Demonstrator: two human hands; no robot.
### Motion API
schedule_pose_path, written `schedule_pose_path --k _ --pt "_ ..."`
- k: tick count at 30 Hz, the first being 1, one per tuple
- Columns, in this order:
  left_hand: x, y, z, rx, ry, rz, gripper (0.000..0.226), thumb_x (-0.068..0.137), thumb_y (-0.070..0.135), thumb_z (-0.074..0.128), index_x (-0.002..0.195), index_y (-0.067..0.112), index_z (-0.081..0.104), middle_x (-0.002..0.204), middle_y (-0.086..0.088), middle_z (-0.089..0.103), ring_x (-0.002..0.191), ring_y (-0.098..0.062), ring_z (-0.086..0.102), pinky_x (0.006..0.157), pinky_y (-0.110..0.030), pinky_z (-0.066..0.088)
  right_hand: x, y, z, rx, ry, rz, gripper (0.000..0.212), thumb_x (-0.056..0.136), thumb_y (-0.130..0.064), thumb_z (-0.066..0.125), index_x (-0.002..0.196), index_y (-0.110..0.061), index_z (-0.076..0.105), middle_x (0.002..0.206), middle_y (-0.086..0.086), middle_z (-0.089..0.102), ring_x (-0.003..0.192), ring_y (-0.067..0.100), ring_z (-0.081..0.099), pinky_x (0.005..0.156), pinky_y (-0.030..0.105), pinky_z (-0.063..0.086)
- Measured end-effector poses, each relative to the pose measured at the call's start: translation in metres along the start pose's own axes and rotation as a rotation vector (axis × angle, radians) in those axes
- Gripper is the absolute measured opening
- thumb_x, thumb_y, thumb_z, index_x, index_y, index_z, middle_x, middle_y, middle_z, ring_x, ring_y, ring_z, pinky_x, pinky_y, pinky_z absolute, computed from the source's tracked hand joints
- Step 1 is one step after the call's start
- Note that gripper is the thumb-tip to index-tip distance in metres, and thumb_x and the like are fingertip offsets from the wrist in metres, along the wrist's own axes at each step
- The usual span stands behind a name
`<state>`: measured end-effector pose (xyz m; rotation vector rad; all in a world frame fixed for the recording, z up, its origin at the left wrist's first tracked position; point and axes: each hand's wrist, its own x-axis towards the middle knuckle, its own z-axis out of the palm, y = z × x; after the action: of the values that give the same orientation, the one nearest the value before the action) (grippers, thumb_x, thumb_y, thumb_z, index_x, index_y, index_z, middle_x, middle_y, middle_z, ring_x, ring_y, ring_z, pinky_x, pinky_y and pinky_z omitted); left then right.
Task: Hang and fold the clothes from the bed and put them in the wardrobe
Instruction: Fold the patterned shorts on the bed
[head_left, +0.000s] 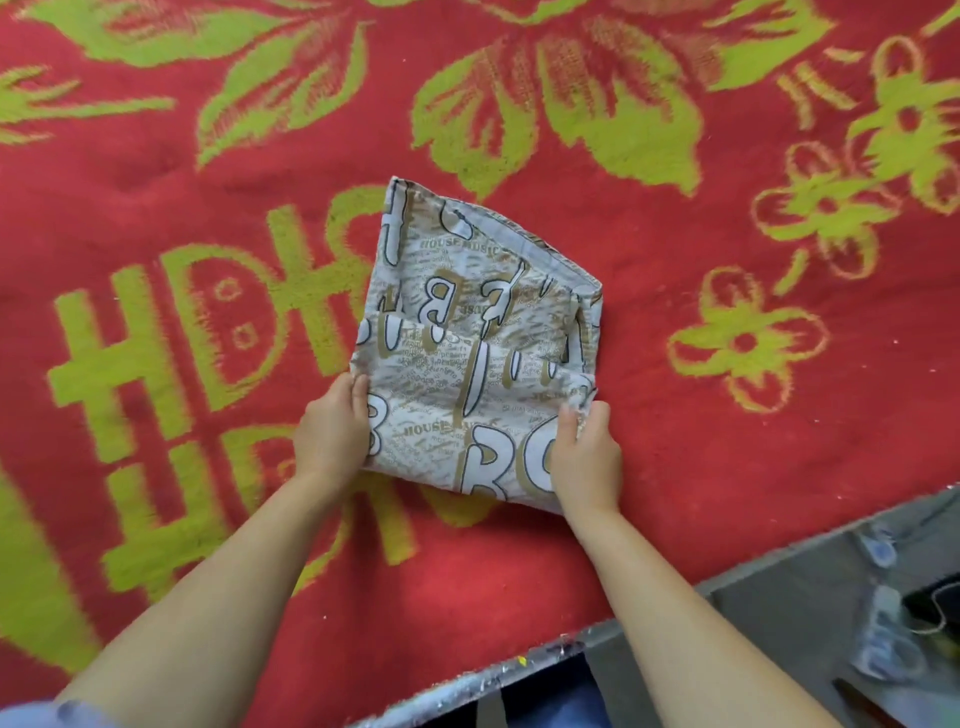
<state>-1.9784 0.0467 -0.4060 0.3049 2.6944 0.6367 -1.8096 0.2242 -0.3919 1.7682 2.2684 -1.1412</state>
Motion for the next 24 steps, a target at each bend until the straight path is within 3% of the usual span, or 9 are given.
schedule_pose_path --k 3,6,8,10,13,15,20,22,24 --pt "0.001 -0.004 0.01 0.136 -0.047 -0.028 0.035 0.102 0.039 0.033 0.086 0.012 0.049 0.075 -0.015 0.061 0.075 -0.04 0.059 0.059 -0.04 0.039 0.012 -0.003 -0.002 -0.127 -0.11 0.003 0.028 0.101 -0.04 0.039 0.097 -0.013 0.036 0.103 0.026 0.064 0.094 0.043 0.059 0.062 0.04 0.031" --pt "0.001 0.001 -0.005 0.167 0.051 -0.02 0.036 0.099 0.044 0.039 0.105 0.01 0.049 0.08 -0.012 0.059 0.083 -0.038 0.061 0.061 -0.039 0.039 0.01 0.001 -0.021 -0.217 -0.112 -0.066 0.052 0.098 -0.042 0.046 0.137 -0.01 0.034 0.133 0.021 0.05 0.12 0.038 0.049 0.088 0.044 0.041" --pt "-0.003 0.0 -0.014 0.174 0.176 0.25 0.047 0.097 0.039 0.045 0.129 0.005 0.043 0.107 -0.017 0.056 0.104 -0.035 0.053 0.085 -0.049 0.039 -0.007 0.001 -0.034 -0.326 -0.02 -0.378 0.075 0.092 -0.04 0.054 0.151 -0.008 0.02 0.15 0.02 0.032 0.14 0.036 0.028 0.111 0.049 0.028" --pt "-0.017 -0.003 -0.015 0.301 0.164 0.689 0.064 0.093 0.044 0.045 0.141 0.005 0.031 0.135 -0.017 0.042 0.129 -0.032 0.039 0.11 -0.056 0.022 -0.029 0.002 -0.028 -0.562 -0.032 -0.755 0.089 0.082 -0.05 0.059 0.152 -0.012 0.02 0.156 0.019 0.021 0.145 0.038 0.014 0.112 0.061 0.015" --pt "-0.042 -0.013 -0.002 0.603 -0.118 1.047 0.081 0.076 0.029 0.056 0.148 0.013 0.023 0.153 -0.018 0.027 0.142 -0.033 0.028 0.11 -0.065 0.021 -0.041 0.007 -0.004 -0.89 -0.31 -0.806 0.106 0.08 -0.049 0.064 0.15 -0.03 -0.014 0.157 0.011 -0.022 0.142 0.04 -0.021 0.105 0.072 -0.004" --pt "-0.043 -0.013 0.0 0.721 -0.202 0.979 0.083 0.07 0.011 0.043 0.149 0.019 0.02 0.152 -0.018 0.028 0.139 -0.035 0.032 0.105 -0.067 0.026 -0.031 0.016 0.007 -0.929 -0.35 -0.711 0.105 0.089 -0.035 0.059 0.141 -0.032 -0.032 0.15 0.004 -0.037 0.137 0.039 -0.034 0.103 0.07 -0.014" --pt "-0.033 0.013 -0.01 0.746 -0.279 0.863 0.087 0.069 -0.008 0.056 0.148 0.02 0.034 0.151 -0.026 0.028 0.137 -0.041 0.033 0.107 -0.058 0.029 -0.028 0.002 0.003 -0.926 -0.394 -0.664 0.083 0.094 -0.004 0.042 0.151 -0.032 -0.012 0.16 0.003 -0.017 0.144 0.039 -0.019 0.112 0.064 0.0" --pt "-0.038 0.031 -0.022 0.756 -0.451 0.784 0.082 0.078 0.0 0.051 0.151 0.025 0.024 0.155 -0.022 0.023 0.139 -0.036 0.033 0.107 -0.044 0.034 -0.027 -0.01 -0.017 -0.917 -0.543 -0.655 0.083 0.092 0.002 0.04 0.152 -0.033 -0.005 0.161 0.001 -0.013 0.146 0.038 -0.013 0.115 0.06 0.004" --pt "-0.037 0.044 -0.038 0.735 -0.654 0.751 0.075 0.079 0.01 0.047 0.146 0.033 0.027 0.145 -0.011 0.041 0.124 -0.03 0.05 0.086 -0.036 0.046 -0.021 -0.024 -0.047 -0.828 -0.806 -0.612 0.085 0.086 0.01 0.035 0.152 -0.037 0.011 0.162 -0.001 0.004 0.148 0.033 0.003 0.118 0.051 0.015"
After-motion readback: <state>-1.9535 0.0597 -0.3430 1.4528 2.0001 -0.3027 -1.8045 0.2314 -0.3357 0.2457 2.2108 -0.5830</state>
